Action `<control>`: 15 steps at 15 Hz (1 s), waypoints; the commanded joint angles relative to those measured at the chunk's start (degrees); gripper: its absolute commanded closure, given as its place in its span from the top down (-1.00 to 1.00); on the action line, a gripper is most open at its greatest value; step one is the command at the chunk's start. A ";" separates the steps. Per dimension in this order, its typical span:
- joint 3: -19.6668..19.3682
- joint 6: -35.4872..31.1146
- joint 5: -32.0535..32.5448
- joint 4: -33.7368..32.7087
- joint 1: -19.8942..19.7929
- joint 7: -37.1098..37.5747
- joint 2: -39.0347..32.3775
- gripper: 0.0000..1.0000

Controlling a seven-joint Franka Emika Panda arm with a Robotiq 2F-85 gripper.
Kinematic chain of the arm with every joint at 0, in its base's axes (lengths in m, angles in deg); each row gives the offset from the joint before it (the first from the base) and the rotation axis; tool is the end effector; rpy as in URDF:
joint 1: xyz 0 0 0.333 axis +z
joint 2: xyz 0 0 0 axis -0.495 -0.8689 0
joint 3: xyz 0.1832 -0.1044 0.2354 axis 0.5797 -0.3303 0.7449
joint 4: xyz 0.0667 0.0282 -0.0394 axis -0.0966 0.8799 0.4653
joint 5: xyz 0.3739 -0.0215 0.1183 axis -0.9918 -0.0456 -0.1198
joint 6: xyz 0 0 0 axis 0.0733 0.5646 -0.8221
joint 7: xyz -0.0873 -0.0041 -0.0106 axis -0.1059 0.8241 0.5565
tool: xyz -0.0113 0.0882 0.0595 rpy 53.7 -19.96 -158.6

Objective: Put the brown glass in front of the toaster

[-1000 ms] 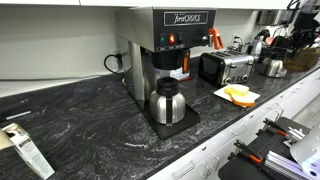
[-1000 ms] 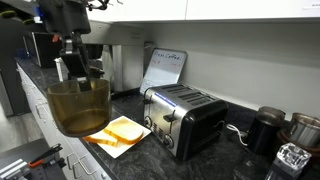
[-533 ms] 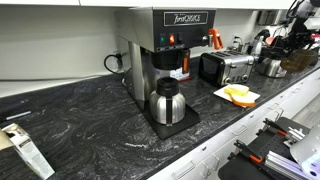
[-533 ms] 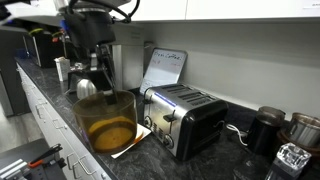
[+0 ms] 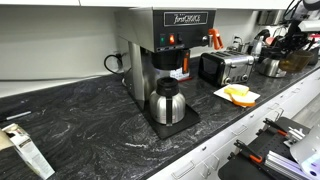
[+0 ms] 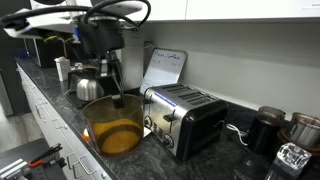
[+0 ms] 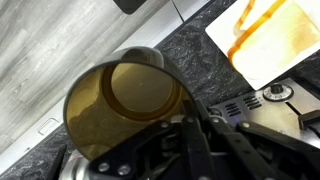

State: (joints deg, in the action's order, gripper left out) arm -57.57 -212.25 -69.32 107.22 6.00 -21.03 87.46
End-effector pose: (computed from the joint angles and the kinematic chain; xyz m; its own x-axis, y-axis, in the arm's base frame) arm 0.2584 -0.2062 0.4568 0.7656 -0.6133 0.1943 -0.6297 -0.7762 0.0314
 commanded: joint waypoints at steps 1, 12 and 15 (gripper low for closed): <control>0.69 0.02 -0.66 -0.06 -0.74 -0.53 -0.13 -0.90; 1.42 -7.21 -2.00 -3.05 -2.23 8.21 -10.96 -0.98; 2.55 -10.51 -2.56 -4.94 -2.25 11.66 -15.72 -0.98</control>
State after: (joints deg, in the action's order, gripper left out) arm -56.74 -220.62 -70.30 105.28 4.63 -11.87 77.11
